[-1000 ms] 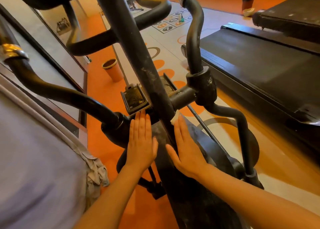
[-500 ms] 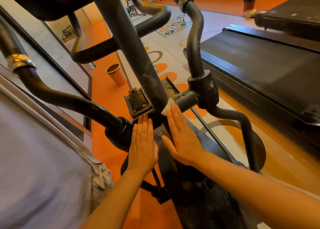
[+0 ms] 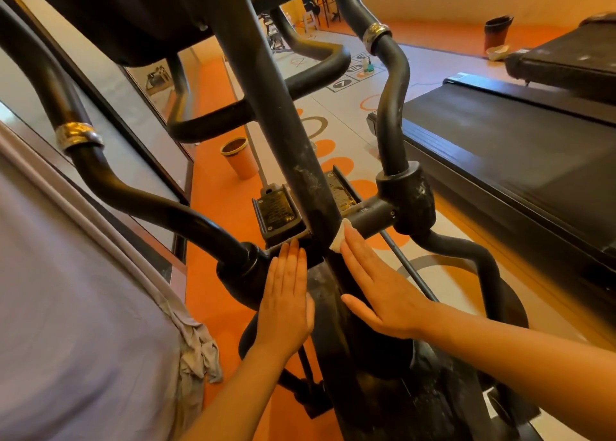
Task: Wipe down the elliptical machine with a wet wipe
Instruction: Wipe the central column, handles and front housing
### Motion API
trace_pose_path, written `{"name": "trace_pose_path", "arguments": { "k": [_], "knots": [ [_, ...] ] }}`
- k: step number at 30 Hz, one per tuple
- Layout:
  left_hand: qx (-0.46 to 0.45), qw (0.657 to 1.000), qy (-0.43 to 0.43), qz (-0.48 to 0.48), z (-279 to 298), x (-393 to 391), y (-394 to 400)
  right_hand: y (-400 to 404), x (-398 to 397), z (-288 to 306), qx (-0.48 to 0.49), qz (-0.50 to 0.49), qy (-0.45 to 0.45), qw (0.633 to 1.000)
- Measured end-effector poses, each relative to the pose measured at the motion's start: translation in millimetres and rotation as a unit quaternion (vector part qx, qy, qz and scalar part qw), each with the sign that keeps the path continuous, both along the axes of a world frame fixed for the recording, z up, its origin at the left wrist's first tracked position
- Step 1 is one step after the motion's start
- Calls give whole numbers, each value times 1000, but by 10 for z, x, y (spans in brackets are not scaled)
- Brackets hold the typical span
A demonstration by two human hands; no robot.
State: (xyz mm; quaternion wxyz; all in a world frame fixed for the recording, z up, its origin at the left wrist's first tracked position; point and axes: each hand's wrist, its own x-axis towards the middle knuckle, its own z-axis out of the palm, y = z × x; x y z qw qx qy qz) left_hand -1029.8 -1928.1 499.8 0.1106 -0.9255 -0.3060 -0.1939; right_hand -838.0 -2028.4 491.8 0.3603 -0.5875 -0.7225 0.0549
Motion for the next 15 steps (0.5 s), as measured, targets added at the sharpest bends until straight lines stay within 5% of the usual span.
{"name": "trace_pose_path", "arguments": {
  "k": [8,15],
  "knots": [
    [8,1000,-20,6,-59,42,2,543,222,779,138,-10,-125,982],
    [-8,999,-38,-2,-61,41,15,434,511,583,150,90,-285,943]
  ]
}}
